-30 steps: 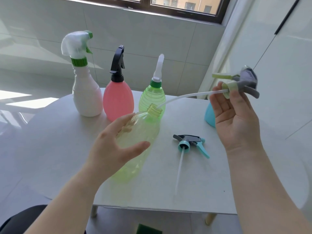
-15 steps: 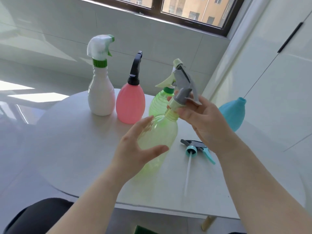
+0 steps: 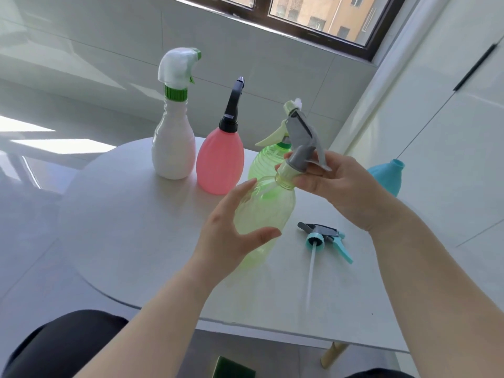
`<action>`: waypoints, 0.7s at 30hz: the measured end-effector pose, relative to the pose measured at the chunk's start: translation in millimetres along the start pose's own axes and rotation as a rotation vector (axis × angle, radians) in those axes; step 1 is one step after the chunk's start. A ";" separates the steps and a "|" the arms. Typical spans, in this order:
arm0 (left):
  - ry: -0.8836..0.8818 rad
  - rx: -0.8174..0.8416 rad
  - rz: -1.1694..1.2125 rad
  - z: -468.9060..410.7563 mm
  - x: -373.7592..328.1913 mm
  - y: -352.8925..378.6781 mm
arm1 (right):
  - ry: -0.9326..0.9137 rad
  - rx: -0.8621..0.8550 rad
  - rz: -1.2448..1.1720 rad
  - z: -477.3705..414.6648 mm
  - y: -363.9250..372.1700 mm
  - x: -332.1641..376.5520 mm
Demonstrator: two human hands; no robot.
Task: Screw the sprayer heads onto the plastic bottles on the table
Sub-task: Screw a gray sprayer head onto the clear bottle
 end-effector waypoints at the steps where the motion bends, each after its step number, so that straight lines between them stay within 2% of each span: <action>1: 0.001 -0.002 -0.001 0.2 -0.1 -0.1 | 0.007 0.014 0.024 -0.7 0.6 3.0; 4: 0.001 -0.013 0.007 1.3 0.4 -1.9 | 0.015 0.039 0.079 -2.0 4.8 9.5; 9: -0.026 -0.050 0.027 3.6 3.2 -2.2 | -0.061 -0.096 0.062 2.1 20.5 5.6; 14: -0.046 -0.072 0.019 4.0 4.6 -0.4 | -0.065 -0.126 0.199 -3.8 26.0 15.5; 21: -0.031 0.094 -0.004 3.6 4.1 -10.5 | -0.042 -0.171 0.160 -6.1 28.4 7.5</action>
Point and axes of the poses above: each hand's wrist, its own z-axis away from the middle knuckle, its own y-axis out of the palm, x = y × z, the point moved 2 cm from there along -z, towards the middle knuckle, and after that the axes turned 1 degree about -z, right-handed, at the moved point
